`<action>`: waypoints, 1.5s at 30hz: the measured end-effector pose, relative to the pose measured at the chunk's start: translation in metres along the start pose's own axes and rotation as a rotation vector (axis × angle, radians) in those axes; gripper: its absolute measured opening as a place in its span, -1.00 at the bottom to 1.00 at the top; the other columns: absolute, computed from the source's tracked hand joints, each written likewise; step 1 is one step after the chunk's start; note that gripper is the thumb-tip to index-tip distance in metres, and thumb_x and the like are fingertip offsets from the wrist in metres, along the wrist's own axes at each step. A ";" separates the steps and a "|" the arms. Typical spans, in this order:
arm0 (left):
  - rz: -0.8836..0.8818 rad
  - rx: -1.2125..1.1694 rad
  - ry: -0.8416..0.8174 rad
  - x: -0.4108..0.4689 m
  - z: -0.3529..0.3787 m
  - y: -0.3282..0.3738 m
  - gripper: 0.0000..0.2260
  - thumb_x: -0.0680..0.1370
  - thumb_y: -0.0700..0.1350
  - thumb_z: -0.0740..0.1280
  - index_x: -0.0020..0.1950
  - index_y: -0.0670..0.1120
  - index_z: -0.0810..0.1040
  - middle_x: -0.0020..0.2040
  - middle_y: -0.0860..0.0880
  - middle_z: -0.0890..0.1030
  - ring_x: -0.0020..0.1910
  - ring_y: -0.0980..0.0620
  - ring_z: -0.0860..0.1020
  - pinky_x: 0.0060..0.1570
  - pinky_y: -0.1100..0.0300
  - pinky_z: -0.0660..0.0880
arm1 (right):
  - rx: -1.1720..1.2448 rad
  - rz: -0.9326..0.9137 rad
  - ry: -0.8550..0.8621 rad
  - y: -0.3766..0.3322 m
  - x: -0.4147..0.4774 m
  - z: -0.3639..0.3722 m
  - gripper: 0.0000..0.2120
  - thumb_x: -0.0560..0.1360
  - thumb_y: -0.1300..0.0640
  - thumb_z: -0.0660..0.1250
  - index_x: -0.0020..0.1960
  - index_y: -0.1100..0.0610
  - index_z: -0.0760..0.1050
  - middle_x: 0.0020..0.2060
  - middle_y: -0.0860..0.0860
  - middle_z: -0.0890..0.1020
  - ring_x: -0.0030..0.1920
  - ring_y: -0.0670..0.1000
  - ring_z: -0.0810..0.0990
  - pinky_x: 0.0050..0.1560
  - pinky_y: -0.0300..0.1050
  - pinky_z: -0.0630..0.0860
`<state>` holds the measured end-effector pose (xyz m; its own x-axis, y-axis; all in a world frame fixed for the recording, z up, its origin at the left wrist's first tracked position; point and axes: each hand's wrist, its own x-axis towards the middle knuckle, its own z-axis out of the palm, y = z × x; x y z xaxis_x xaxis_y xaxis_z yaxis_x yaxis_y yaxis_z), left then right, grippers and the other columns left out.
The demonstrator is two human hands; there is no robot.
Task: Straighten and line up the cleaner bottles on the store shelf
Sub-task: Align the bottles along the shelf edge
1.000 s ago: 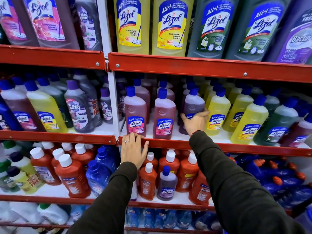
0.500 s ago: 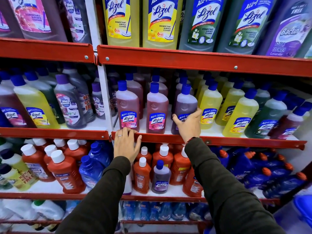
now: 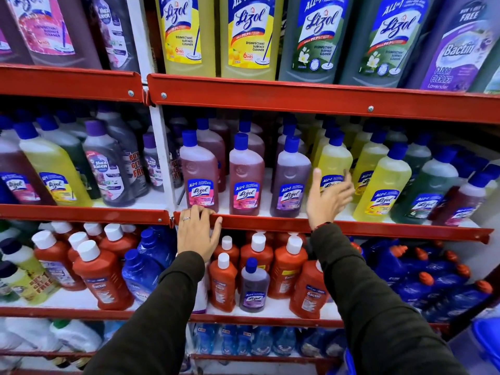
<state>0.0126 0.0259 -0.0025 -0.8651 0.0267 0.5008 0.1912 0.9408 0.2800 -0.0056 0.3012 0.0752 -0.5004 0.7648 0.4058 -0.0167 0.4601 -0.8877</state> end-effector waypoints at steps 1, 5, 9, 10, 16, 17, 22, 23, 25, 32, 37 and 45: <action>-0.008 -0.002 0.001 0.000 0.001 0.001 -0.51 0.61 0.16 0.07 0.14 -0.19 0.59 0.07 -0.26 0.59 0.11 -0.29 0.55 0.17 -0.17 0.53 | -0.032 0.029 0.000 0.002 0.011 -0.001 -0.11 0.52 -0.34 0.31 0.60 0.23 0.18 0.49 0.28 0.34 0.45 0.29 0.37 0.44 0.19 0.31; -0.048 -0.008 -0.017 0.002 0.002 0.003 -0.57 0.61 0.12 0.16 0.13 -0.20 0.60 0.11 -0.28 0.59 0.14 -0.30 0.56 0.16 -0.18 0.54 | -0.151 0.146 -0.171 0.008 0.043 -0.001 0.04 0.46 -0.14 0.53 0.63 0.30 0.01 0.55 0.33 0.24 0.55 0.35 0.28 0.51 0.16 0.26; -0.053 0.001 0.010 0.003 0.003 0.003 -0.65 0.64 0.07 0.24 0.10 -0.20 0.59 0.10 -0.28 0.59 0.13 -0.29 0.56 0.11 -0.15 0.55 | -0.138 0.184 -0.303 0.017 0.061 0.005 0.08 0.43 -0.09 0.58 0.61 0.33 -0.02 0.51 0.34 0.35 0.51 0.35 0.39 0.50 0.15 0.37; -0.056 0.002 0.011 0.003 0.004 0.003 -0.69 0.65 0.04 0.29 0.11 -0.20 0.59 0.11 -0.28 0.59 0.14 -0.29 0.56 0.11 -0.15 0.55 | -0.143 0.189 -0.318 0.018 0.063 0.006 0.08 0.44 -0.08 0.57 0.61 0.34 -0.04 0.50 0.34 0.36 0.50 0.34 0.41 0.49 0.15 0.39; -0.068 -0.007 0.013 0.004 0.005 0.005 -0.72 0.63 0.02 0.35 0.12 -0.20 0.58 0.13 -0.28 0.59 0.17 -0.30 0.54 0.14 -0.16 0.54 | -0.197 0.127 -0.365 0.021 0.065 -0.003 0.05 0.46 -0.07 0.56 0.60 0.34 -0.04 0.45 0.34 0.44 0.42 0.32 0.50 0.41 0.15 0.50; -0.068 -0.006 0.018 0.004 0.005 0.005 -0.72 0.64 0.03 0.33 0.11 -0.19 0.58 0.12 -0.28 0.58 0.16 -0.30 0.54 0.13 -0.16 0.54 | -0.208 0.105 -0.365 0.023 0.063 -0.005 0.04 0.46 -0.08 0.55 0.60 0.34 -0.03 0.43 0.34 0.46 0.40 0.33 0.52 0.38 0.17 0.53; -0.052 0.009 0.049 0.003 0.005 0.004 -0.69 0.63 0.06 0.27 0.07 -0.19 0.58 0.05 -0.27 0.57 0.09 -0.30 0.55 0.06 -0.14 0.56 | -0.212 0.037 -0.323 0.034 0.047 -0.019 -0.04 0.39 -0.12 0.58 0.50 0.33 0.16 0.33 0.33 0.52 0.32 0.35 0.56 0.29 0.24 0.58; -0.054 0.009 0.049 0.003 0.005 0.004 -0.71 0.64 0.04 0.30 0.08 -0.19 0.58 0.06 -0.28 0.57 0.09 -0.30 0.55 0.06 -0.14 0.56 | -0.223 0.025 -0.322 0.035 0.045 -0.021 -0.03 0.38 -0.14 0.58 0.50 0.33 0.16 0.33 0.33 0.52 0.32 0.35 0.57 0.28 0.23 0.59; -0.061 0.007 0.042 0.004 0.006 0.005 -0.73 0.63 0.02 0.35 0.09 -0.20 0.58 0.08 -0.28 0.58 0.11 -0.31 0.55 0.08 -0.16 0.55 | -0.245 -0.002 -0.328 0.036 0.040 -0.027 -0.05 0.41 -0.16 0.56 0.51 0.34 0.16 0.33 0.31 0.53 0.31 0.32 0.58 0.26 0.16 0.60; -0.075 -0.051 0.053 0.004 0.007 0.002 -0.76 0.64 -0.02 0.34 0.12 -0.20 0.59 0.12 -0.28 0.56 0.15 -0.30 0.53 0.12 -0.17 0.55 | -0.210 -0.044 -0.329 0.031 0.031 -0.038 -0.08 0.43 -0.15 0.55 0.50 0.30 0.16 0.32 0.27 0.53 0.29 0.28 0.59 0.24 0.14 0.63; -0.112 -0.214 0.119 0.001 0.010 0.002 -0.82 0.60 -0.10 0.42 0.13 -0.17 0.64 0.11 -0.23 0.54 0.21 -0.25 0.50 0.12 -0.20 0.58 | -0.171 -0.039 -0.351 0.037 0.031 -0.040 -0.14 0.41 -0.18 0.56 0.42 0.29 0.22 0.26 0.28 0.54 0.25 0.31 0.60 0.23 0.22 0.60; 0.002 -0.356 0.319 -0.011 0.016 0.075 -0.85 0.59 -0.13 0.31 0.13 -0.06 0.58 0.13 -0.15 0.54 0.18 -0.13 0.45 0.21 -0.18 0.43 | 0.119 0.043 -0.380 0.048 0.026 -0.056 -0.06 0.57 -0.25 0.35 0.67 0.22 -0.02 0.66 0.20 0.12 0.67 0.16 0.12 0.63 0.05 0.12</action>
<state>0.0290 0.1013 -0.0004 -0.6896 -0.1292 0.7126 0.3876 0.7653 0.5139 0.0289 0.3676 0.0554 -0.7873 0.5505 0.2778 -0.0774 0.3587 -0.9302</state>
